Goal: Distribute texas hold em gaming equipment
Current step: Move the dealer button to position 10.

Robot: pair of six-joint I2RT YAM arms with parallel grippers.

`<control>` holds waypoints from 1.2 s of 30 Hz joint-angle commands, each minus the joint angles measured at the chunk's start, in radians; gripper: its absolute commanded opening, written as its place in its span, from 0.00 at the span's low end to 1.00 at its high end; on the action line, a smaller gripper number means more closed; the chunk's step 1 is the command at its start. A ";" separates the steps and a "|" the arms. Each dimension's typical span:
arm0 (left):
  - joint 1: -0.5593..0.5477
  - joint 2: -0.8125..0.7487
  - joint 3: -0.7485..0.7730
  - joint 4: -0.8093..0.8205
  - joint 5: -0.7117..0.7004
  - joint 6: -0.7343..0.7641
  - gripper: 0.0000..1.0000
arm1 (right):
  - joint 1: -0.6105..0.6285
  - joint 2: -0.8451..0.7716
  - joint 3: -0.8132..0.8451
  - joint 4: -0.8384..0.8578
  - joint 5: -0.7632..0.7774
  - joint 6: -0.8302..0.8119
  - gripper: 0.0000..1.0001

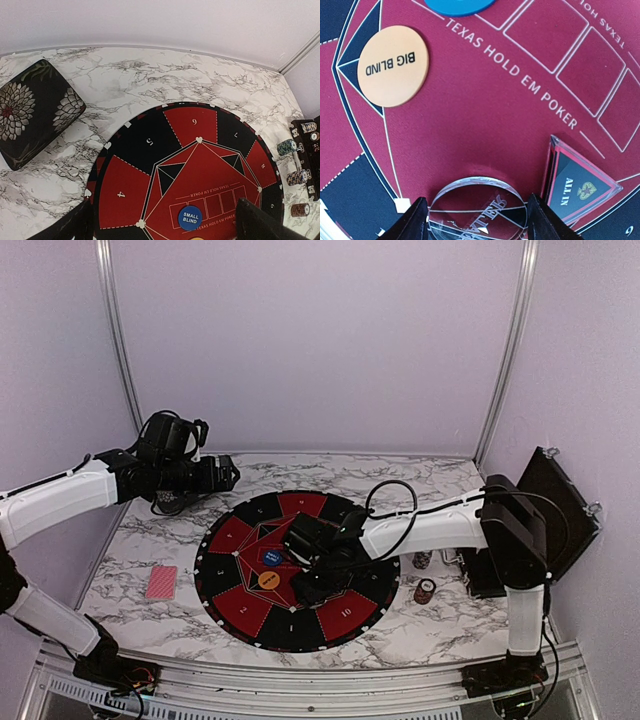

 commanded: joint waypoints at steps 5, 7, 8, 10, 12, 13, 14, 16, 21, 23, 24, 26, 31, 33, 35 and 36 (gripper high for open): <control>0.007 0.011 -0.002 -0.003 0.010 0.001 0.99 | -0.043 0.001 -0.040 -0.089 0.046 0.013 0.53; 0.007 0.012 -0.002 -0.004 0.009 0.000 0.99 | -0.047 -0.001 -0.047 -0.087 0.051 0.015 0.53; 0.007 0.012 -0.002 -0.002 0.011 0.000 0.99 | -0.052 -0.002 -0.053 -0.086 0.054 0.015 0.53; 0.007 0.012 0.000 -0.003 0.012 0.000 0.99 | -0.060 -0.007 -0.063 -0.082 0.060 0.014 0.53; 0.008 0.012 0.000 -0.004 0.012 0.000 0.99 | -0.071 -0.011 -0.073 -0.080 0.066 0.011 0.54; 0.008 0.012 0.001 -0.004 0.012 0.000 0.99 | -0.076 -0.013 -0.078 -0.079 0.070 0.009 0.54; 0.008 0.013 0.001 -0.004 0.013 0.001 0.99 | -0.083 -0.014 -0.083 -0.076 0.073 0.006 0.54; 0.008 0.012 0.001 -0.003 0.013 0.000 0.99 | -0.094 -0.015 -0.092 -0.069 0.077 0.003 0.54; 0.010 0.011 0.003 -0.004 0.014 -0.001 0.99 | -0.124 -0.010 -0.100 -0.056 0.084 -0.008 0.54; 0.010 0.009 0.003 -0.004 0.013 0.001 0.99 | -0.126 -0.010 -0.099 -0.054 0.082 -0.011 0.54; 0.009 0.007 0.003 -0.003 0.013 0.001 0.99 | -0.126 -0.009 -0.099 -0.054 0.080 -0.013 0.54; 0.010 0.007 0.004 -0.003 0.013 0.001 0.99 | -0.127 -0.011 -0.106 -0.053 0.078 -0.014 0.54; 0.011 0.007 0.005 -0.005 0.014 -0.001 0.99 | -0.127 -0.032 -0.129 -0.057 0.069 -0.012 0.54; 0.011 0.006 0.004 -0.004 0.013 -0.003 0.99 | -0.125 -0.046 -0.145 -0.059 0.067 -0.009 0.54; 0.011 0.009 0.005 -0.003 0.015 -0.004 0.99 | -0.124 -0.053 -0.150 -0.067 0.067 -0.008 0.54; 0.011 0.010 0.005 -0.004 0.014 -0.005 0.99 | -0.124 -0.057 -0.152 -0.071 0.068 -0.008 0.54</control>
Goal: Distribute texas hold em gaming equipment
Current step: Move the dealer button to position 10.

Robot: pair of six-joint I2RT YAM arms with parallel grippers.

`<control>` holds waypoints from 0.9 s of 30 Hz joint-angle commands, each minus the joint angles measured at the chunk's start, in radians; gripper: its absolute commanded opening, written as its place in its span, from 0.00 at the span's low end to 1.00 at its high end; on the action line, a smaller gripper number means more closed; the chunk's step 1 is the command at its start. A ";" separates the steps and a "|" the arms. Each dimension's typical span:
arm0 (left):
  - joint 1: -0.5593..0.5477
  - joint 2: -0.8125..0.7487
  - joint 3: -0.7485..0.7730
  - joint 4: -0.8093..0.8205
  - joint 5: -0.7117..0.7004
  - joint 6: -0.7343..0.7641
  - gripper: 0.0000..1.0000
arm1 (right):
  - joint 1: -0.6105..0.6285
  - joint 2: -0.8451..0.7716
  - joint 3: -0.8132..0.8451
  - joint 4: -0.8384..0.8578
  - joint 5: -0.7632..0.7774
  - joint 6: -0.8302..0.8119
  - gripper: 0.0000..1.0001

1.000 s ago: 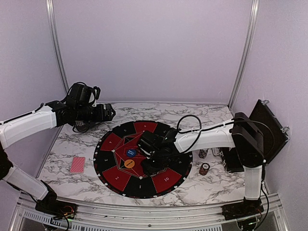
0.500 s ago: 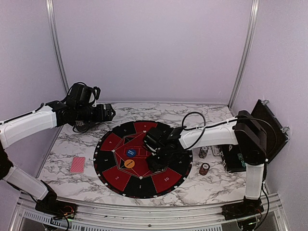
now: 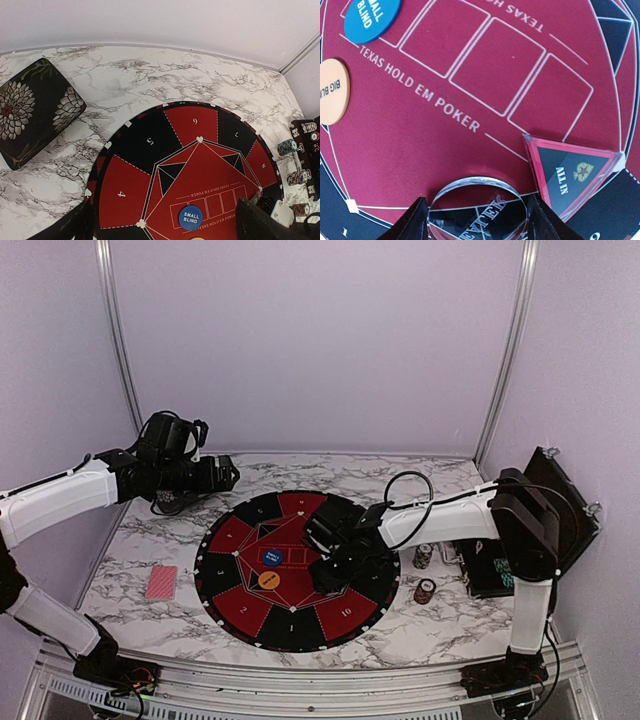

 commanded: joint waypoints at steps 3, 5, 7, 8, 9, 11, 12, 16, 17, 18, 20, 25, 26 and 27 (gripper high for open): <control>0.005 0.009 0.006 -0.004 0.008 -0.007 0.99 | -0.025 0.002 -0.043 -0.119 0.043 0.004 0.54; 0.005 0.012 0.006 -0.003 0.010 -0.008 0.99 | -0.022 0.009 -0.035 -0.119 0.041 0.001 0.56; 0.005 0.012 0.006 -0.003 0.010 -0.008 0.99 | -0.021 0.019 -0.026 -0.120 0.038 -0.003 0.59; 0.005 0.011 0.006 -0.003 0.010 -0.007 0.99 | -0.020 0.023 -0.021 -0.121 0.037 -0.005 0.60; 0.005 0.012 0.007 -0.003 0.010 -0.006 0.99 | -0.020 0.025 -0.016 -0.120 0.036 -0.007 0.61; 0.005 0.011 0.006 -0.004 0.009 -0.005 0.99 | -0.018 0.029 -0.009 -0.121 0.034 -0.010 0.65; 0.006 0.009 0.006 -0.004 0.008 -0.005 0.99 | -0.018 0.028 -0.007 -0.123 0.033 -0.010 0.67; 0.006 0.009 0.006 -0.006 0.007 -0.003 0.99 | -0.019 0.029 0.003 -0.124 0.033 -0.014 0.72; 0.006 0.010 0.006 -0.005 0.007 -0.005 0.99 | -0.019 0.029 0.008 -0.122 0.032 -0.015 0.73; 0.006 0.010 0.006 -0.005 0.007 -0.005 0.99 | -0.019 0.030 0.013 -0.123 0.029 -0.017 0.73; 0.005 0.011 0.007 -0.004 0.007 -0.006 0.99 | -0.019 0.032 0.025 -0.123 0.025 -0.017 0.75; 0.008 0.013 0.012 -0.004 0.007 -0.004 0.99 | -0.024 0.025 0.055 -0.125 0.023 -0.015 0.77; 0.008 0.014 0.012 -0.004 0.007 -0.004 0.99 | -0.026 0.021 0.061 -0.127 0.024 -0.013 0.77; 0.007 0.013 0.014 -0.004 0.007 -0.003 0.99 | -0.028 0.014 0.065 -0.128 0.026 -0.012 0.77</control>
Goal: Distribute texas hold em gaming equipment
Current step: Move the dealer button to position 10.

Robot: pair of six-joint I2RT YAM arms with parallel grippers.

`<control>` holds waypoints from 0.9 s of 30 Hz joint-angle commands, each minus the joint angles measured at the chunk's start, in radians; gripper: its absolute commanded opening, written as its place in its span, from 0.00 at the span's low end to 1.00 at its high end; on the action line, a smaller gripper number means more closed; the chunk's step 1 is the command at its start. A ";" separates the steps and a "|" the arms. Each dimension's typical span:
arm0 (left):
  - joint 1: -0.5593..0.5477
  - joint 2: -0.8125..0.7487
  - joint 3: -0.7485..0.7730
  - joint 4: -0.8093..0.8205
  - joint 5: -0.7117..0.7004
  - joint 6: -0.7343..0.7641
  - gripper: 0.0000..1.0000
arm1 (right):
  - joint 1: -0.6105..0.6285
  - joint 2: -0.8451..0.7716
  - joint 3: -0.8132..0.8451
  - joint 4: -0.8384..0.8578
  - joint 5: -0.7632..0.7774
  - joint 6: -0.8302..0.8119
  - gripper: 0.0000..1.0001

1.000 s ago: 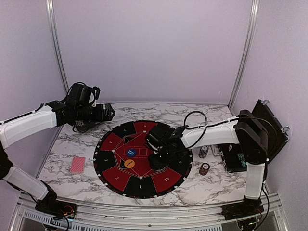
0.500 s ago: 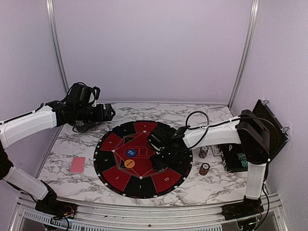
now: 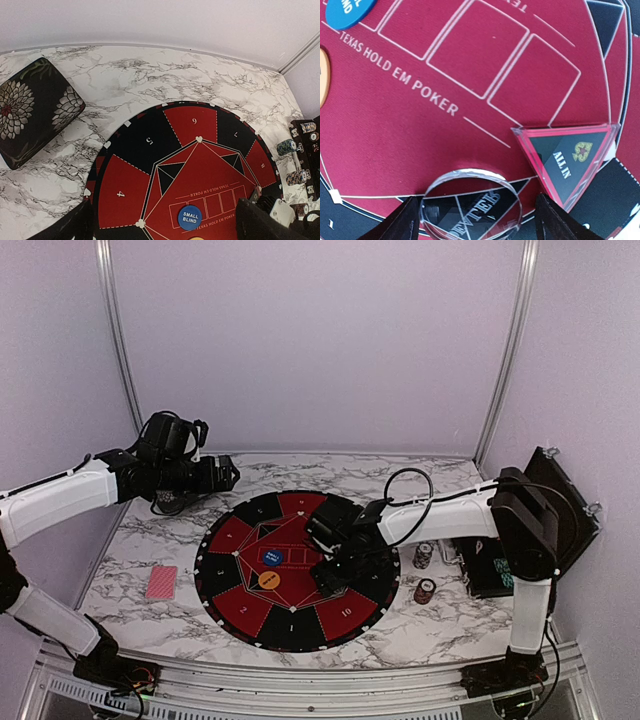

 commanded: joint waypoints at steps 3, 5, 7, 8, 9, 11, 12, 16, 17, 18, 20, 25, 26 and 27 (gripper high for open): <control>0.007 0.011 0.014 -0.006 0.004 0.002 0.99 | -0.028 -0.013 0.050 -0.060 0.019 0.012 0.77; 0.007 0.012 0.015 -0.007 0.004 0.002 0.99 | -0.030 -0.025 0.062 -0.069 0.037 0.016 0.77; 0.009 0.013 0.015 -0.006 0.005 0.000 0.99 | -0.036 -0.035 0.070 -0.076 0.054 0.019 0.76; 0.009 0.014 0.016 -0.006 0.006 -0.001 0.99 | -0.042 -0.039 0.070 -0.078 0.059 0.020 0.75; 0.009 0.014 0.017 -0.006 0.007 -0.001 0.99 | -0.048 -0.041 0.069 -0.077 0.059 0.022 0.75; 0.009 0.013 0.018 -0.006 0.008 0.000 0.99 | -0.054 -0.045 0.070 -0.075 0.055 0.021 0.74; 0.009 0.012 0.018 -0.007 0.009 0.002 0.99 | -0.054 -0.045 0.073 -0.075 0.050 0.018 0.74; 0.010 0.009 0.019 -0.010 0.005 0.003 0.99 | -0.054 -0.039 0.065 -0.065 0.017 0.016 0.74; 0.010 0.010 0.018 -0.010 0.005 0.003 0.99 | -0.053 -0.037 0.060 -0.060 0.008 0.017 0.73; 0.010 0.011 0.018 -0.010 0.005 0.003 0.99 | -0.053 -0.038 0.054 -0.054 -0.003 0.020 0.73; 0.010 0.009 0.016 -0.011 0.003 0.003 0.99 | -0.053 -0.043 0.041 -0.039 -0.024 0.024 0.73; 0.012 0.007 0.015 -0.013 0.000 0.002 0.99 | -0.050 -0.049 0.013 -0.020 -0.053 0.038 0.74; 0.011 0.006 0.015 -0.012 0.000 0.003 0.99 | -0.049 -0.052 0.003 -0.018 -0.053 0.042 0.74; 0.012 0.007 0.015 -0.012 0.000 0.002 0.99 | -0.051 -0.054 -0.006 -0.011 -0.055 0.046 0.75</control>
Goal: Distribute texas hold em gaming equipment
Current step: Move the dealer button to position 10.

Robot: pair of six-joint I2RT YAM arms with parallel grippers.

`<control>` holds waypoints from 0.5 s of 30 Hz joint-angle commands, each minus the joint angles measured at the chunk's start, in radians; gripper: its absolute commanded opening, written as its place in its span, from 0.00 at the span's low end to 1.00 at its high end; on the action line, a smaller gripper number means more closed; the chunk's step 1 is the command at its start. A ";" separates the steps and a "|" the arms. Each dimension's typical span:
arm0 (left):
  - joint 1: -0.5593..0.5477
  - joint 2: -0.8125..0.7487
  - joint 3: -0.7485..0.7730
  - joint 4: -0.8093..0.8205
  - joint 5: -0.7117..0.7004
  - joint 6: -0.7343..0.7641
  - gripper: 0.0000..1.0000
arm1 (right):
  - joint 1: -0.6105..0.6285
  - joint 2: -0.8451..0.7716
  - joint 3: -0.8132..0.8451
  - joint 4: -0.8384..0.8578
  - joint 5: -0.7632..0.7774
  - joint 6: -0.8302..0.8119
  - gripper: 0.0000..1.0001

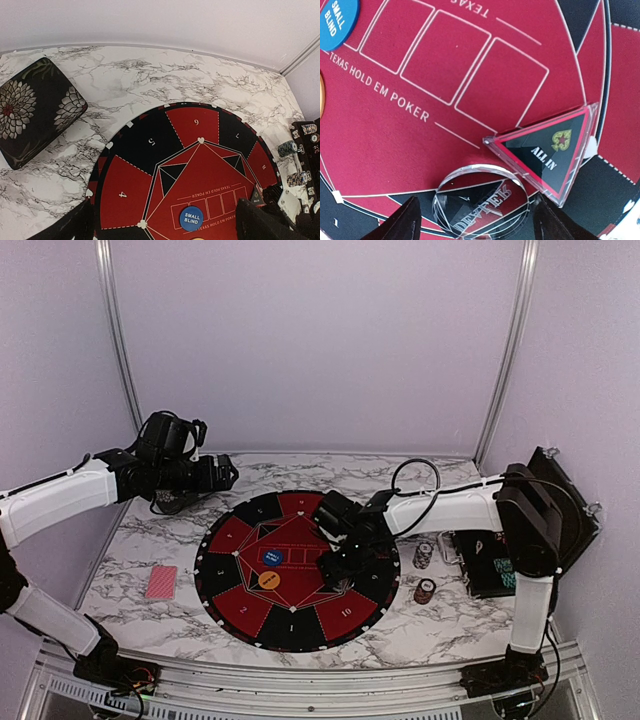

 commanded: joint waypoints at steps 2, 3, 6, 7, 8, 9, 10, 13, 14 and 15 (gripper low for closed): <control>0.006 0.008 0.015 -0.013 0.001 0.002 0.99 | -0.002 -0.046 -0.043 0.038 -0.030 0.036 0.76; 0.006 0.009 0.015 -0.013 0.002 0.001 0.99 | -0.002 -0.048 -0.048 0.041 -0.034 0.036 0.77; 0.007 0.012 0.016 -0.012 0.004 0.001 0.99 | -0.001 -0.050 -0.057 0.045 -0.033 0.045 0.78; 0.008 0.013 0.016 -0.013 0.005 0.000 0.99 | -0.001 -0.050 -0.061 0.050 -0.033 0.045 0.78; 0.007 0.013 0.018 -0.012 0.007 0.000 0.99 | -0.002 -0.050 -0.063 0.055 -0.034 0.045 0.78; 0.008 0.014 0.019 -0.013 0.008 0.000 0.99 | -0.001 -0.048 -0.063 0.059 -0.037 0.045 0.78; 0.008 0.014 0.019 -0.012 0.008 -0.001 0.99 | 0.000 -0.045 -0.060 0.062 -0.044 0.047 0.78; 0.007 0.014 0.019 -0.013 0.006 0.000 0.99 | 0.013 -0.034 -0.050 0.062 -0.051 0.045 0.76; 0.007 0.013 0.018 -0.013 0.006 -0.001 0.99 | 0.019 -0.028 -0.046 0.059 -0.049 0.046 0.75; 0.007 0.012 0.017 -0.013 0.005 0.000 0.99 | 0.025 -0.022 -0.042 0.057 -0.048 0.047 0.74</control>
